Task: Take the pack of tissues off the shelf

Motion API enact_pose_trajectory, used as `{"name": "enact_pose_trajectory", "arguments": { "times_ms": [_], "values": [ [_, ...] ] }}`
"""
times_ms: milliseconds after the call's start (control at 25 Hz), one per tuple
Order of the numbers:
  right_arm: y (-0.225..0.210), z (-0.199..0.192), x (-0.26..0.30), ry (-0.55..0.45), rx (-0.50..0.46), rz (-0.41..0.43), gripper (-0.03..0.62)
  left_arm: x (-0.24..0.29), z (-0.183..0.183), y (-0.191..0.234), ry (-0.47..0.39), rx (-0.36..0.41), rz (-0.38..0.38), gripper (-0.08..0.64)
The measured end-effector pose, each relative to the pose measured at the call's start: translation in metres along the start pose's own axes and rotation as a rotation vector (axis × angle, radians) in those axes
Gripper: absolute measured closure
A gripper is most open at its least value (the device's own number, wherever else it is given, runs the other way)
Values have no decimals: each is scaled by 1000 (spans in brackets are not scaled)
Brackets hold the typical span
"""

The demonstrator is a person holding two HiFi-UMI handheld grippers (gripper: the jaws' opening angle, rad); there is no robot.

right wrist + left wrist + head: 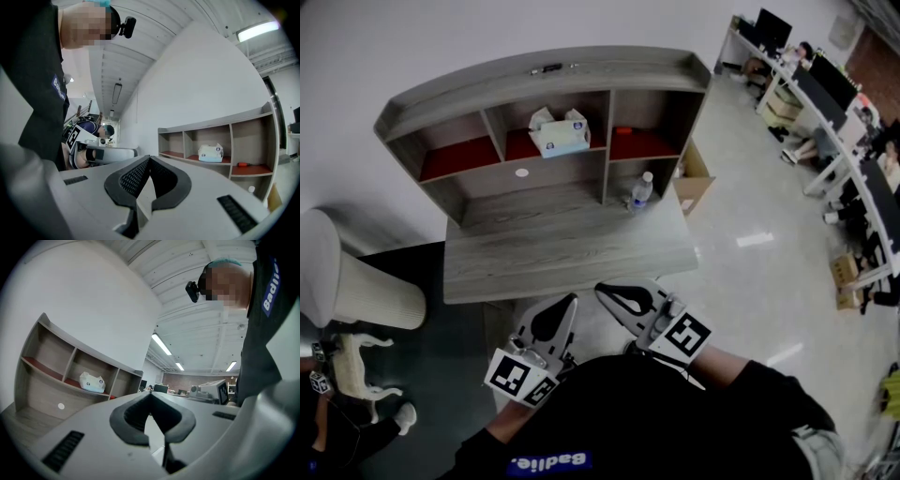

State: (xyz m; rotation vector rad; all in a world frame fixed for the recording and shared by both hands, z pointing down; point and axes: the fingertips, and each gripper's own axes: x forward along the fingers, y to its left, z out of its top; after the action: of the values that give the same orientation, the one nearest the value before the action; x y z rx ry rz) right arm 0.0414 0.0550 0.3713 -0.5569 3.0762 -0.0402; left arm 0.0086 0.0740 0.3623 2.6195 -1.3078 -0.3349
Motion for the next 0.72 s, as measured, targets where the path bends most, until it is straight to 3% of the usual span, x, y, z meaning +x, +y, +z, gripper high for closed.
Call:
{"name": "enact_pose_trajectory", "arguments": {
  "times_ms": [720],
  "values": [
    [42, -7, 42, 34, -62, -117, 561, -54, 12, 29, -20, -33, -95, 558]
  ]
}}
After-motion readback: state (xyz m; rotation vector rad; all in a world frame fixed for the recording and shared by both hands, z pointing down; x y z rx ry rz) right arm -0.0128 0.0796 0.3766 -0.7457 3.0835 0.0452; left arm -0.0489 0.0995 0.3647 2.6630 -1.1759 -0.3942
